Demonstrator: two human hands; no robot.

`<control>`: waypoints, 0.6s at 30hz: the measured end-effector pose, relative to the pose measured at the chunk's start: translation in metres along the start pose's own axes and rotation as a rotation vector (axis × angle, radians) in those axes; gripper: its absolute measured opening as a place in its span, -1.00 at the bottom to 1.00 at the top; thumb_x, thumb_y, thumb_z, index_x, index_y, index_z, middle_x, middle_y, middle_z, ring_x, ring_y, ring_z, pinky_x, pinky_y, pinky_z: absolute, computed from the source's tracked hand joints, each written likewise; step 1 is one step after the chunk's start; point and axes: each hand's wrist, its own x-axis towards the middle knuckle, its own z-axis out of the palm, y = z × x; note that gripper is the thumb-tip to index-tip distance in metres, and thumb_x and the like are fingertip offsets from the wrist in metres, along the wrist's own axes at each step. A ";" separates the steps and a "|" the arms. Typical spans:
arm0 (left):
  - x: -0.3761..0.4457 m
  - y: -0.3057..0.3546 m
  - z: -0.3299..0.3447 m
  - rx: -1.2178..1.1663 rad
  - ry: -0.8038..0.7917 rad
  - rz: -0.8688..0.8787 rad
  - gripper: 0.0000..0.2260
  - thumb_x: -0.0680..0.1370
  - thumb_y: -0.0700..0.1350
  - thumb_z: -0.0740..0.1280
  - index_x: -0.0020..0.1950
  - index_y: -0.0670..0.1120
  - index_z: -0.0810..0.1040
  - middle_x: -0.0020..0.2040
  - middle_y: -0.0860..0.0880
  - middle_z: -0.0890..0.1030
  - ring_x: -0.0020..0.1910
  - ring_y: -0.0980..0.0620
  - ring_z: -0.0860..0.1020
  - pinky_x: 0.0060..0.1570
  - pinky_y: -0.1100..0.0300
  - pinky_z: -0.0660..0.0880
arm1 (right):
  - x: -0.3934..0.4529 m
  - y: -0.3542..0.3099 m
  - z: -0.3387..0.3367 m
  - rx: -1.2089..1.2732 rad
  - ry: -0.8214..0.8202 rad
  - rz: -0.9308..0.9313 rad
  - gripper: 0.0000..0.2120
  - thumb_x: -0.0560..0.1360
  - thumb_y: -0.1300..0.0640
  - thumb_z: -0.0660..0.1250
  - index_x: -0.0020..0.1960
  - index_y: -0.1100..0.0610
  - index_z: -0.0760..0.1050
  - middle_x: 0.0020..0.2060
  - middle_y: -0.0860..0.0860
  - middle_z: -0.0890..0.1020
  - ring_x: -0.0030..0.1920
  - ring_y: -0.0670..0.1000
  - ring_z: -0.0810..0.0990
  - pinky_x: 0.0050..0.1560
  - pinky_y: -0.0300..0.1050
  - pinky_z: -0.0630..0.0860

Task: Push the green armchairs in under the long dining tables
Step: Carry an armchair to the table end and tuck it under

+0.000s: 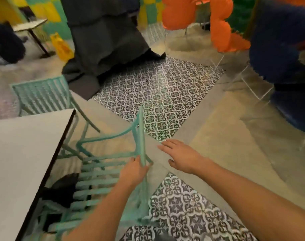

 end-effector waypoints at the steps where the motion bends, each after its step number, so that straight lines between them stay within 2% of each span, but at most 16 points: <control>1: 0.005 0.003 -0.001 -0.015 -0.003 -0.031 -0.44 0.57 0.20 0.20 0.46 -0.10 0.31 0.34 -0.18 0.46 0.31 -0.21 0.44 0.24 0.01 0.38 | 0.015 0.012 -0.004 -0.012 -0.022 -0.043 -0.40 0.55 0.11 0.24 0.54 0.05 0.12 0.50 0.04 0.22 0.50 0.07 0.11 0.46 -0.09 0.04; 4: 0.018 0.009 -0.006 -0.075 0.008 -0.122 -0.40 0.52 0.27 0.14 0.43 -0.09 0.33 0.33 -0.15 0.48 0.29 -0.20 0.46 0.24 0.00 0.41 | 0.070 0.037 -0.007 -0.036 -0.067 -0.199 -0.40 0.55 0.10 0.26 0.53 0.04 0.14 0.49 0.03 0.24 0.50 0.07 0.11 0.48 -0.08 0.00; 8: 0.044 0.009 -0.006 -0.120 0.026 -0.250 -0.39 0.56 0.23 0.22 0.49 -0.09 0.26 0.39 -0.13 0.40 0.33 -0.17 0.43 0.22 -0.02 0.39 | 0.146 0.046 0.013 -0.077 -0.172 -0.380 -0.36 0.52 0.10 0.28 0.54 0.02 0.11 0.48 0.03 0.24 0.51 0.08 0.12 0.48 -0.01 0.07; 11: 0.070 0.000 0.004 -0.161 0.022 -0.319 -0.33 0.52 0.30 0.21 0.49 -0.07 0.24 0.41 -0.11 0.38 0.33 -0.16 0.44 0.24 -0.04 0.43 | 0.196 0.052 0.034 -0.083 -0.199 -0.478 -0.33 0.48 0.10 0.30 0.53 0.02 0.13 0.47 0.05 0.26 0.52 0.10 0.11 0.48 0.02 0.06; 15: 0.087 0.001 0.008 -0.245 -0.068 -0.406 -0.28 0.49 0.38 0.19 0.50 -0.04 0.26 0.42 -0.09 0.40 0.33 -0.13 0.44 0.26 -0.04 0.42 | 0.247 0.070 0.048 -0.157 -0.350 -0.615 -0.27 0.49 -0.07 0.31 0.55 0.00 0.06 0.49 0.04 0.22 0.53 0.10 0.07 0.50 0.04 -0.01; 18: 0.089 0.005 0.002 -0.300 -0.116 -0.461 -0.32 0.51 0.36 0.20 0.47 -0.06 0.32 0.41 -0.12 0.42 0.33 -0.14 0.43 0.25 0.02 0.37 | 0.283 0.078 0.040 -0.236 -0.456 -0.715 -0.28 0.48 -0.27 0.23 0.53 -0.02 0.12 0.50 0.01 0.22 0.52 0.06 0.08 0.50 0.05 -0.04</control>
